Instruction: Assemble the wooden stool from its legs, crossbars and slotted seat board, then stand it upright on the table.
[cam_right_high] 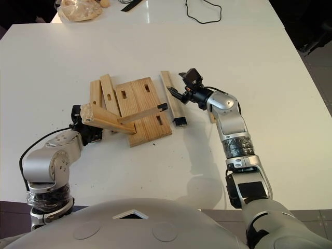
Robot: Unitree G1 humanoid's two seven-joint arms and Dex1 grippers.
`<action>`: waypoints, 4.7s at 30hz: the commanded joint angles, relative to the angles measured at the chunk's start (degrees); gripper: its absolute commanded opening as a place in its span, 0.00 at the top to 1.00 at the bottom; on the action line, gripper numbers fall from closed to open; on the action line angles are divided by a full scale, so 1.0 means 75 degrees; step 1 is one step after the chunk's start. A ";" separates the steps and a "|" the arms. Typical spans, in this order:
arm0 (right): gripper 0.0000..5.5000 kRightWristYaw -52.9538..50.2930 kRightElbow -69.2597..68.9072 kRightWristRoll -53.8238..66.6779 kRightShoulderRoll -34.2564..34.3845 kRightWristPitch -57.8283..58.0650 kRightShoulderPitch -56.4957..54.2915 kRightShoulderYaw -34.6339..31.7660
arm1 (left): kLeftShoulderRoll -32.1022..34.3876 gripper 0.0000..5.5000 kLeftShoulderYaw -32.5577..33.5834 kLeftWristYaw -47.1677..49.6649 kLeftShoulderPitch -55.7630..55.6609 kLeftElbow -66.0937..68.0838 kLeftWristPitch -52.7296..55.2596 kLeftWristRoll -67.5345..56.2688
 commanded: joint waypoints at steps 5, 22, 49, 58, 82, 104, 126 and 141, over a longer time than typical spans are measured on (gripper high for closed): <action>0.36 -0.1339 0.0369 0.0106 0.0405 -0.0405 -0.0589 -0.0772 | 0.0623 0.62 -0.0360 -0.0152 -0.0016 0.0995 -0.0800 0.0381; 0.36 0.0737 -0.1998 0.4457 0.0172 0.3021 -0.1998 -0.1815 | 0.1251 0.63 0.3143 -0.5241 -0.3296 0.1597 -0.3085 -0.6012; 0.36 0.1600 -0.3695 0.7930 -0.0413 0.5850 -0.2350 -0.2005 | 0.3633 0.63 0.1091 -0.8627 -0.3398 0.2265 -0.4197 -0.6391; 0.43 0.1480 -0.3863 0.7925 -0.0298 0.5782 -0.2267 -0.1901 | 0.3680 0.63 0.0922 -0.8701 -0.3414 0.2138 -0.4317 -0.6503; 0.63 0.1173 -0.3655 0.7157 -0.0339 0.4998 -0.2243 -0.1937 | 0.3758 0.49 0.0162 -0.8278 -0.3464 0.2922 -0.5900 -0.4627; 0.64 0.2977 -0.2394 0.2363 -0.1828 0.0638 0.0387 -0.0031 | -0.1259 0.49 0.3345 0.0239 -0.1376 0.4732 -0.9186 -0.2895; 0.64 0.2682 -0.4375 0.4311 -0.1938 0.2540 0.1147 -0.0782 | -0.1171 0.49 0.3641 0.0843 -0.1465 0.4893 -0.9220 -0.3338; 0.64 0.4007 -0.3638 0.4448 -0.2005 0.2576 0.0541 -0.0188 | -0.1021 0.49 0.3205 0.0515 -0.1883 0.5709 -0.9511 -0.2961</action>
